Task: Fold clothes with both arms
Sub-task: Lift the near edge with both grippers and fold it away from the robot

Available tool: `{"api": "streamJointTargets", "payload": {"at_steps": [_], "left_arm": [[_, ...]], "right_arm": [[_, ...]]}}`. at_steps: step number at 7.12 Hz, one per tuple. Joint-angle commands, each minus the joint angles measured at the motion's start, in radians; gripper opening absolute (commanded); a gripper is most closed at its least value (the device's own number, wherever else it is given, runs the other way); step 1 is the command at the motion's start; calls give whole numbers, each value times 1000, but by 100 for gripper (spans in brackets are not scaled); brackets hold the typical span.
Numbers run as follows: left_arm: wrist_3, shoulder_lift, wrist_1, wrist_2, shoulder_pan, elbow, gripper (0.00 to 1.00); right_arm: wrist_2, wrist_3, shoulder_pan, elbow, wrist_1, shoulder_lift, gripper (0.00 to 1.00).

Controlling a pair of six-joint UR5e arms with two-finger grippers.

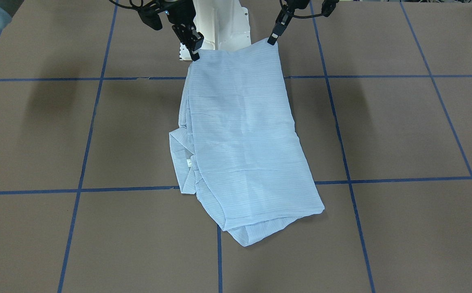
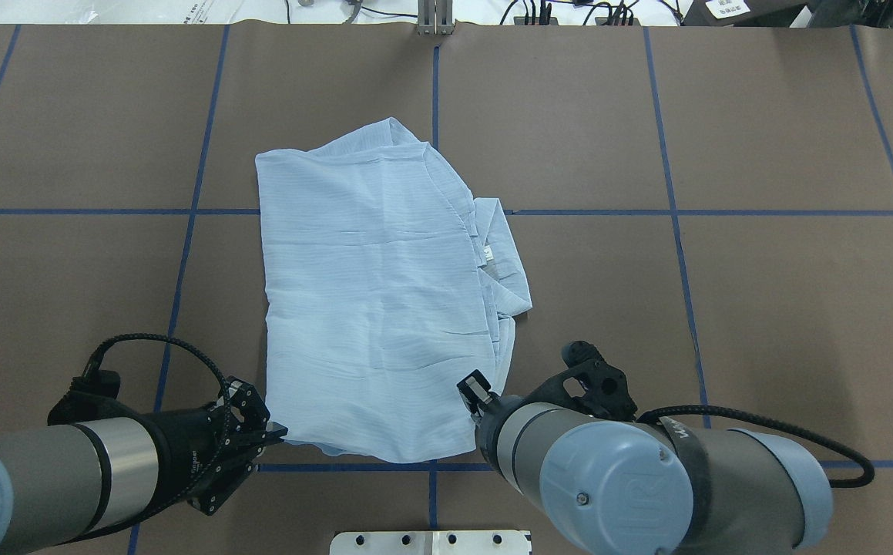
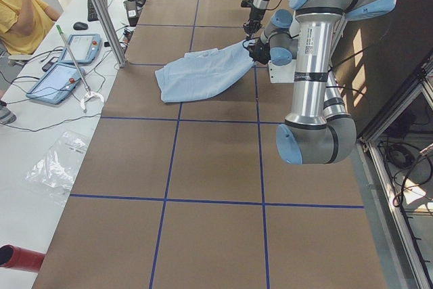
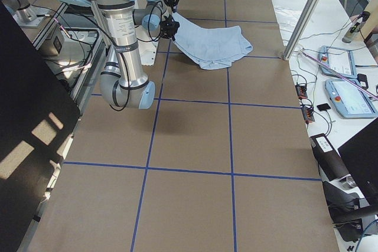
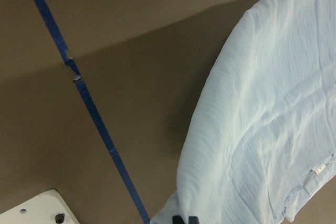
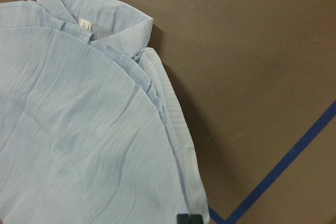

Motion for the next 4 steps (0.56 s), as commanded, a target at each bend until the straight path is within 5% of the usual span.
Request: {"api": "streamJointTargets", "payload": {"at_steps": [1, 4], "left_arm": [[-15, -1, 40, -1, 29, -28, 0], [-22, -22, 50, 1, 65, -27, 0]], "right_arm": [[3, 27, -9, 70, -68, 0, 0], [5, 30, -21, 85, -82, 9, 0]]}}
